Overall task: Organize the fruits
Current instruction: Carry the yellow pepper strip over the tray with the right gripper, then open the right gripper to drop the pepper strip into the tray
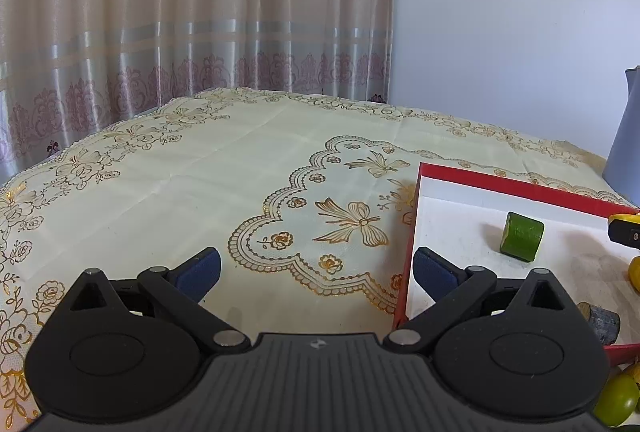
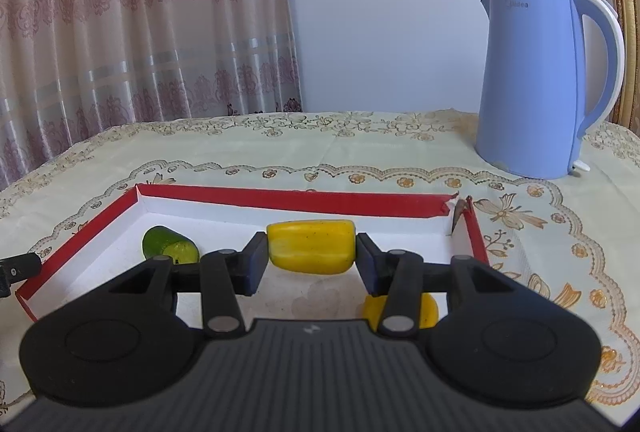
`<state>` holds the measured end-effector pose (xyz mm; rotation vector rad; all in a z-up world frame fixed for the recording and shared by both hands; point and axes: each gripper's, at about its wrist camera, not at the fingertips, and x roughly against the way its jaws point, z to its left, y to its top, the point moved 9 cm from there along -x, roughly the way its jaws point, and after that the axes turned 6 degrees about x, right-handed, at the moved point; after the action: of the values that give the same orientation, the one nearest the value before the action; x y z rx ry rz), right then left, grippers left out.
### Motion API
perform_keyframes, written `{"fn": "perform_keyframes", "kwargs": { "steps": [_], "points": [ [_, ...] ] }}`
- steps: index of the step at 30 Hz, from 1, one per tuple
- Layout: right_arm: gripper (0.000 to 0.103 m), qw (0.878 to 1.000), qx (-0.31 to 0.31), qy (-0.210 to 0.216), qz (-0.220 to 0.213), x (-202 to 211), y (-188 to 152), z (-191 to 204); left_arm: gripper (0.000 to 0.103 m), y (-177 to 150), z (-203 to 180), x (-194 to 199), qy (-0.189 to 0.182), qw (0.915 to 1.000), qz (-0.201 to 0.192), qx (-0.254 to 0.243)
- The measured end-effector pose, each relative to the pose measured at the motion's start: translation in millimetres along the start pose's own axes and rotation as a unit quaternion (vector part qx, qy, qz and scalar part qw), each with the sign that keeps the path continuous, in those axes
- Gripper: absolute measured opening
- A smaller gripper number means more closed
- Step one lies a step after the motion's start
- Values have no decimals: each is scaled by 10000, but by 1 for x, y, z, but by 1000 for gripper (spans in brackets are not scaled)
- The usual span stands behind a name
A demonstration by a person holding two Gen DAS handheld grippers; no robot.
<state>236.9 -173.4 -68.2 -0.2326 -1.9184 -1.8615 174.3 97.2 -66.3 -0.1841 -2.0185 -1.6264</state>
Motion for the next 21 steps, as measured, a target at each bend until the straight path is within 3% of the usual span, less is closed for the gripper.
{"fn": "perform_keyframes", "kwargs": {
  "steps": [2,3,4,8,10,18,21],
  "points": [
    [45,10000,-3,4,27,-1,0,0,103,0,0,0,1,10000,1,4],
    [51,10000,-6,0,24,-1,-1,0,103,0,0,-1,1,10000,7,8],
    [61,10000,1,-24,11,0,0,0,103,-1,0,-1,0,10000,14,11],
    [84,9998,63,-135,-150,6,2,-2,103,-2,1,-2,5,10000,51,20],
    [103,9997,23,-191,-179,11,2,-4,103,-2,1,-3,-5,10000,81,39],
    [103,9990,-349,-231,-136,61,-13,-5,103,-2,1,-5,-12,9999,108,45],
    [103,9993,-139,-281,-203,87,-24,5,103,-3,2,-5,-29,9999,125,57]
  ]
}}
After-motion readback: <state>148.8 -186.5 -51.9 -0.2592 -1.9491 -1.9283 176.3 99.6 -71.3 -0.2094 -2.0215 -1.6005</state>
